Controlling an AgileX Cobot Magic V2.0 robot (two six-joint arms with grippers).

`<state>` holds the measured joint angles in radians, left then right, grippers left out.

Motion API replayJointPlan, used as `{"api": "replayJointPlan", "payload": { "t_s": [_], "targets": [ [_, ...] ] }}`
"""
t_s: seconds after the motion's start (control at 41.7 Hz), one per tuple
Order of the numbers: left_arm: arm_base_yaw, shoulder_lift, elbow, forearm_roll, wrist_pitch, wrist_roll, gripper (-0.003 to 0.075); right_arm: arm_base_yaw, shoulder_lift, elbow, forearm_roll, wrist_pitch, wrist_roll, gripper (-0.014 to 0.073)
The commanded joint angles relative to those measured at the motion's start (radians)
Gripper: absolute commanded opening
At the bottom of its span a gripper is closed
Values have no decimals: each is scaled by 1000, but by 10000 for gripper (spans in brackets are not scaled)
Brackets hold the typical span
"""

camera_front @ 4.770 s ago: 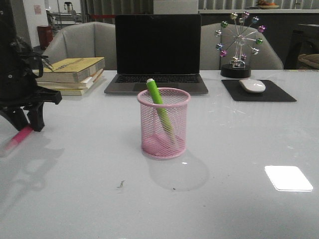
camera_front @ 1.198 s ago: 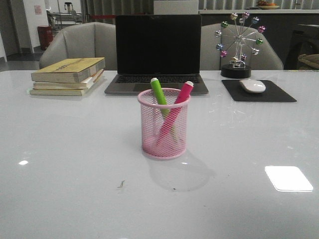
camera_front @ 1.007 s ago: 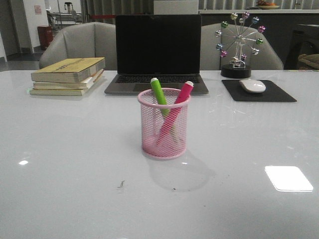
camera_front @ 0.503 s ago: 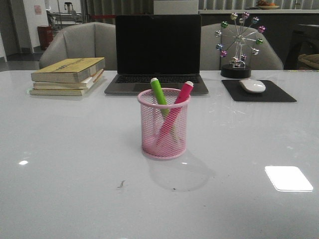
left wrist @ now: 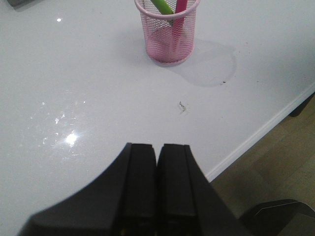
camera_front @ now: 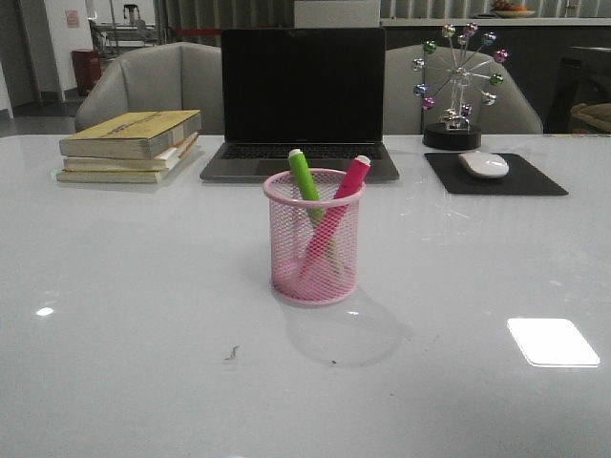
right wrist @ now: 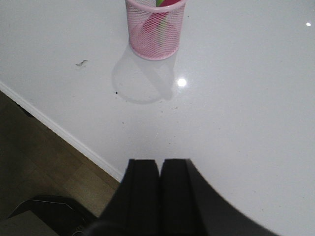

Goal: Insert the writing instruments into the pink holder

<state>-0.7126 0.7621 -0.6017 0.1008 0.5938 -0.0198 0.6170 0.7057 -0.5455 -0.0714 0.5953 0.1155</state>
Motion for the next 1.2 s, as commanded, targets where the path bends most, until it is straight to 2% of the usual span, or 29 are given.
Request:
{"api": "replayJointPlan", "payload": {
  "t_s": [0.0, 0.096, 0.168, 0.24, 0.407, 0.623, 0.791, 0.983, 1.174],
  "targets": [
    [-14, -12, -25, -5, -66, -11, 91, -3, -6, -28, -12, -60, -2, 66],
    [-11, -62, -23, -3, -66, -11, 91, -3, -6, -28, -12, -60, -2, 66],
    [32, -120, -16, -4, -79, -11, 91, -3, -6, -28, -12, -57, -2, 66],
    [116, -200, 15, -4, -98, -11, 91, -3, -7, -28, -12, -58, -2, 66],
    [351, -421, 167, -80, -234, -8, 103, -3, -7, -28, -12, -58, -2, 66],
    [518, -655, 391, -124, -368, -1, 101, -3, -7, -28, -12, -58, -2, 66],
    [581, -763, 530, -129, -527, -1, 101, -3, -7, -28, -12, -58, -2, 66],
    [602, -788, 611, -143, -634, -1, 101, -3, -8, -28, -12, -59, -2, 66],
    [602, -788, 612, -138, -659, -1, 101, -3, -8, -28, -12, -59, -2, 66]
  ]
}}
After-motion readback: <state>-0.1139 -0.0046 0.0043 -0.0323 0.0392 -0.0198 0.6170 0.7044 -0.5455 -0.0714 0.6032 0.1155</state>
